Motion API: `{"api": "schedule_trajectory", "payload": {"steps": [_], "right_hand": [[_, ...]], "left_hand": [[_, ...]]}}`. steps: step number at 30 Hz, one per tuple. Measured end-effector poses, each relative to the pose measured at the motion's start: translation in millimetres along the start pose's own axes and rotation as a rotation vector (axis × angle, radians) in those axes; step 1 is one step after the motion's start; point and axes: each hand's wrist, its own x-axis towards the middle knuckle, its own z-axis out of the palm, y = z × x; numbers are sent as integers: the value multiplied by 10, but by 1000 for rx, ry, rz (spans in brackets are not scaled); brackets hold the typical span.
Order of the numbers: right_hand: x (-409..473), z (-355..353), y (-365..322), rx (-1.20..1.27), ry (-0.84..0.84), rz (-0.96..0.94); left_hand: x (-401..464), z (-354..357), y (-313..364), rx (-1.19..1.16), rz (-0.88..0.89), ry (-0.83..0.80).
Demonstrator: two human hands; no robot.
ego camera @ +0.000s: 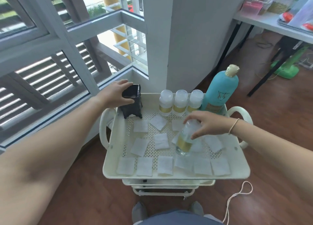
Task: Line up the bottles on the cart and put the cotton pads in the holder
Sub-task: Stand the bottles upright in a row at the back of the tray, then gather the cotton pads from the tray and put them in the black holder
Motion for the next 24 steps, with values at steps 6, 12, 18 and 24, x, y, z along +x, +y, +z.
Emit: {"api": "schedule_trajectory", "payload": {"steps": [6,12,18,24], "right_hand": [[535,-306,-514,-64,163,-125],[1106,-301,-808,-159,221,-123],[1448,-127,-782,-346,251,-24],[1568,3,-738,-396,284,0]], "left_hand": [[49,13,-87,11,10,-31],[80,22,-119,-12,24,-29],[86,68,-123,-3,32,11],[68,104,-136,-26,27,23]]}}
